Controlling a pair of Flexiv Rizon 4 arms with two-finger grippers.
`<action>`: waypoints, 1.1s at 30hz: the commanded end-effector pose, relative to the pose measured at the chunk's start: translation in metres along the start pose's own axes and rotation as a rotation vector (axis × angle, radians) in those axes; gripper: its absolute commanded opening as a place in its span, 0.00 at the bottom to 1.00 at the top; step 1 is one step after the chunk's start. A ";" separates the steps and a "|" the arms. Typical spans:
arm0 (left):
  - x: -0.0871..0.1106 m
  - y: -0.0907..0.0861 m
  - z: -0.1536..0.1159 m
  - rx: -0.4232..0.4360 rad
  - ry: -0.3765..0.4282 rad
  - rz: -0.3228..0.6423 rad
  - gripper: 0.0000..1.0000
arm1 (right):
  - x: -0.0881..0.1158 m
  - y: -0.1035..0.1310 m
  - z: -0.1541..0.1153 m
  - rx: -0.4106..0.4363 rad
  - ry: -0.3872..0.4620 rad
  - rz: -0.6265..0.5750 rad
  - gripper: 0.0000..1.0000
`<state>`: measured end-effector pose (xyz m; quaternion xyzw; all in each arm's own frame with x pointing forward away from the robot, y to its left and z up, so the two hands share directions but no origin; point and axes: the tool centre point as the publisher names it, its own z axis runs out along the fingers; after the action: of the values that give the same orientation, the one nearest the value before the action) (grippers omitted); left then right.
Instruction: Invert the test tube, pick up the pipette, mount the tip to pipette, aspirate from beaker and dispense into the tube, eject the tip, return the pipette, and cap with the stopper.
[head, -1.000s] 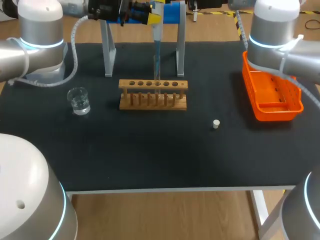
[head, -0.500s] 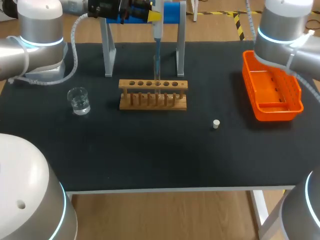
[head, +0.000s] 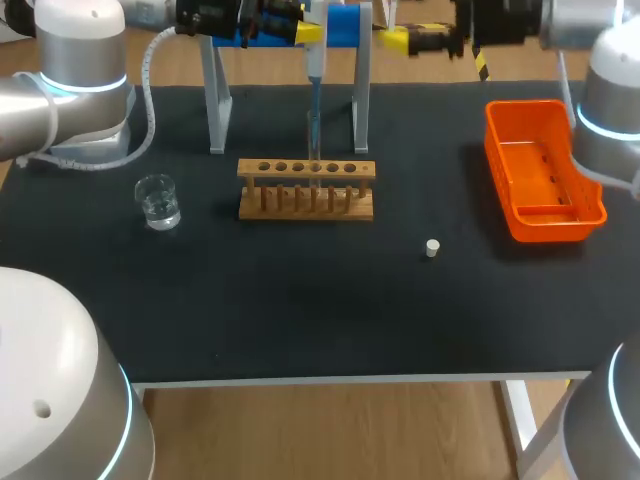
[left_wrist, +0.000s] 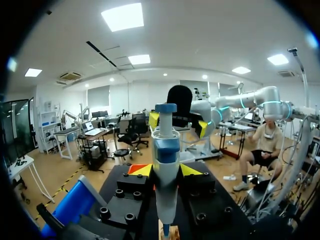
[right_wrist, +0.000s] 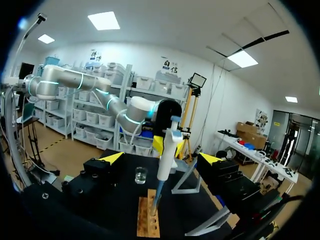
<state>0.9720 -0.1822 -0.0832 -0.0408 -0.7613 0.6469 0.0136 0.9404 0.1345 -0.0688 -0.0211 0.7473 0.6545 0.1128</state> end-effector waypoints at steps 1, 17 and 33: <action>-0.001 -0.001 0.000 -0.002 0.002 -0.001 0.00 | 0.010 -0.043 -0.016 0.005 0.017 0.007 1.00; -0.001 -0.001 0.000 -0.002 0.002 -0.001 0.00 | 0.017 -0.161 0.038 0.108 0.106 0.079 1.00; -0.001 -0.001 0.000 -0.002 0.002 -0.001 0.00 | 0.015 -0.196 0.091 0.135 0.153 0.130 1.00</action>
<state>0.9720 -0.1822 -0.0832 -0.0408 -0.7614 0.6469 0.0137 0.9647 0.1866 -0.2685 -0.0118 0.7934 0.6082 0.0203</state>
